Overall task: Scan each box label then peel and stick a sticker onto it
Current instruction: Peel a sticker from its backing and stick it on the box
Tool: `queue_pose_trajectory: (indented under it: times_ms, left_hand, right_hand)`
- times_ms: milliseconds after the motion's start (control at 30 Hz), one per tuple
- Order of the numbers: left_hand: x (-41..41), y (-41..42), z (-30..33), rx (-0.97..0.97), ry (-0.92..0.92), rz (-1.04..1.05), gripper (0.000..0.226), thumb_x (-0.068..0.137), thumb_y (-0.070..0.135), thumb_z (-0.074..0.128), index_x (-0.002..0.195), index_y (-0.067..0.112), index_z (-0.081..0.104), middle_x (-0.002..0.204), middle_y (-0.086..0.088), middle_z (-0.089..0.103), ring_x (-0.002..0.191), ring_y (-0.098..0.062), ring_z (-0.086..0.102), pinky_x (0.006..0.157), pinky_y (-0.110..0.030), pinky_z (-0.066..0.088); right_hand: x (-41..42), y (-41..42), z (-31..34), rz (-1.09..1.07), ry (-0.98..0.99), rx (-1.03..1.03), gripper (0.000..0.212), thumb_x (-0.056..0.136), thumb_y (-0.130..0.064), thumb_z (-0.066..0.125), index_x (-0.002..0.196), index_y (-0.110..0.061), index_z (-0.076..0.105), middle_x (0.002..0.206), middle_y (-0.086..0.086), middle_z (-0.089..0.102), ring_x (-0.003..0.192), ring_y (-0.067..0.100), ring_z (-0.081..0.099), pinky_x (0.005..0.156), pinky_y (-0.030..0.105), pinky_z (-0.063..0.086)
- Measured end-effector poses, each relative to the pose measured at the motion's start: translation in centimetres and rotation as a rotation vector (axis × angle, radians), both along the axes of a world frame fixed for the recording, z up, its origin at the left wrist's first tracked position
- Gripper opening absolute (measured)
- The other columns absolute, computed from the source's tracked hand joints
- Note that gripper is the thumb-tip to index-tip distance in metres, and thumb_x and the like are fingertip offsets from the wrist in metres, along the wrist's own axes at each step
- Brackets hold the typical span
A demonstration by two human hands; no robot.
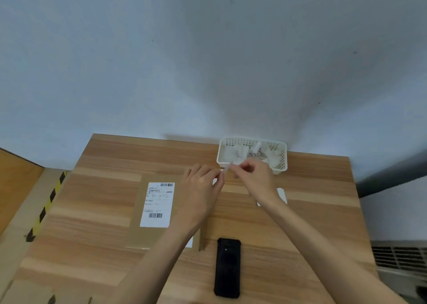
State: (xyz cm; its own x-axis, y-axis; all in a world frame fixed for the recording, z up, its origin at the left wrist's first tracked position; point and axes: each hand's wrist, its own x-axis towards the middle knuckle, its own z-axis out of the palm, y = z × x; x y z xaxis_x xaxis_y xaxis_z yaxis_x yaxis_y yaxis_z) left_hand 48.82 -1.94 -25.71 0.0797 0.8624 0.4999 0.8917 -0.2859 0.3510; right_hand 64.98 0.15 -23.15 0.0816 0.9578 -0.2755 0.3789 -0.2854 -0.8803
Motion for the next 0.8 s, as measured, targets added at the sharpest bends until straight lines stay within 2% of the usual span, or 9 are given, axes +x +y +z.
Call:
queue_pose_trajectory:
  times_ms: [67, 167, 233, 333, 433, 533, 600, 700, 800]
  left_hand:
    - [1.0, -0.9, 0.6, 0.103, 0.071, -0.032, 0.019, 0.091, 0.025, 0.066, 0.075, 0.02, 0.076, 0.074, 0.007, 0.07, 0.07, -0.021, 0.059, 0.065, -0.037, 0.046]
    - [2.5, -2.4, 1.5, 0.223, 0.168, -0.094, 0.016, 0.09, 0.018, 0.069, 0.074, 0.018, 0.073, 0.074, 0.005, 0.068, 0.069, -0.021, 0.057, 0.063, -0.036, 0.04]
    - [3.1, -3.2, 1.9, 0.265, 0.206, -0.129, 0.015, 0.09, 0.017, 0.069, 0.076, 0.018, 0.072, 0.074, 0.004, 0.068, 0.069, -0.022, 0.058, 0.063, -0.037, 0.039]
    - [4.1, -4.2, 2.3, 0.327, 0.244, -0.16, 0.02, 0.092, 0.017, 0.065, 0.073, 0.018, 0.07, 0.07, 0.003, 0.064, 0.066, -0.024, 0.057, 0.061, -0.038, 0.04]
    - [4.4, -4.8, 2.5, 0.34, 0.253, -0.193, 0.023, 0.096, 0.021, 0.065, 0.075, 0.018, 0.071, 0.071, 0.002, 0.065, 0.068, -0.024, 0.056, 0.062, -0.038, 0.04]
    - [4.0, -5.1, 2.6, 0.31, 0.156, -0.247, 0.019, 0.098, 0.026, 0.067, 0.083, 0.018, 0.075, 0.079, 0.003, 0.068, 0.072, -0.022, 0.059, 0.064, -0.036, 0.039]
    - [3.1, -5.3, 3.1, 0.255, 0.085, -0.305, 0.015, 0.097, 0.03, 0.068, 0.091, 0.018, 0.077, 0.086, 0.005, 0.069, 0.078, -0.018, 0.061, 0.066, -0.035, 0.042]
    - [1.7, -5.7, 3.7, 0.156, -0.027, -0.312, 0.023, 0.099, 0.034, 0.063, 0.097, 0.017, 0.078, 0.093, 0.006, 0.071, 0.083, -0.013, 0.061, 0.071, -0.031, 0.045]
    - [0.6, -6.3, 5.0, -0.138, -0.366, -0.114, 0.018, 0.095, 0.038, 0.067, 0.101, 0.024, 0.076, 0.095, 0.011, 0.068, 0.079, -0.005, 0.058, 0.071, -0.017, 0.045]
  right_hand:
    - [0.1, -1.9, 1.3, -0.042, 0.075, 0.0, 0.026, 0.085, -0.045, 0.074, 0.074, -0.022, 0.073, 0.074, -0.008, 0.073, 0.054, 0.002, 0.058, 0.054, 0.025, 0.04]
    - [0.7, -3.9, 2.4, -0.107, 0.097, 0.025, 0.023, 0.084, -0.041, 0.076, 0.073, -0.022, 0.073, 0.073, -0.008, 0.074, 0.051, 0.001, 0.057, 0.052, 0.026, 0.041]
    - [1.2, -4.9, 2.6, -0.13, 0.078, 0.023, 0.017, 0.083, -0.036, 0.076, 0.072, -0.023, 0.075, 0.073, -0.009, 0.074, 0.06, 0.004, 0.064, 0.057, 0.033, 0.05]
    - [1.8, -6.0, 2.7, -0.149, 0.03, 0.023, 0.009, 0.08, -0.026, 0.074, 0.073, -0.022, 0.077, 0.074, -0.011, 0.075, 0.077, 0.008, 0.071, 0.078, 0.039, 0.059]
    - [2.3, -6.6, 3.1, -0.158, 0.007, 0.024, 0.008, 0.08, -0.022, 0.071, 0.075, -0.023, 0.078, 0.075, -0.012, 0.075, 0.078, 0.009, 0.07, 0.073, 0.038, 0.059]
    - [2.8, -7.1, 3.7, -0.157, 0.021, 0.022, 0.01, 0.082, -0.021, 0.07, 0.077, -0.023, 0.078, 0.075, -0.011, 0.075, 0.073, 0.01, 0.067, 0.06, 0.032, 0.049]
    - [3.1, -7.6, 4.0, -0.151, 0.031, 0.04, 0.01, 0.083, -0.021, 0.07, 0.077, -0.021, 0.078, 0.075, -0.01, 0.074, 0.072, 0.008, 0.065, 0.06, 0.03, 0.046]
    - [3.6, -8.0, 5.0, -0.161, 0.035, 0.083, 0.013, 0.086, -0.019, 0.068, 0.076, -0.021, 0.076, 0.077, -0.01, 0.073, 0.074, 0.007, 0.064, 0.061, 0.032, 0.049]
    - [4.1, -8.2, 6.1, -0.124, 0.11, 0.119, 0.013, 0.089, -0.017, 0.068, 0.078, -0.019, 0.076, 0.087, -0.01, 0.074, 0.068, 0.004, 0.059, 0.059, 0.023, 0.042]
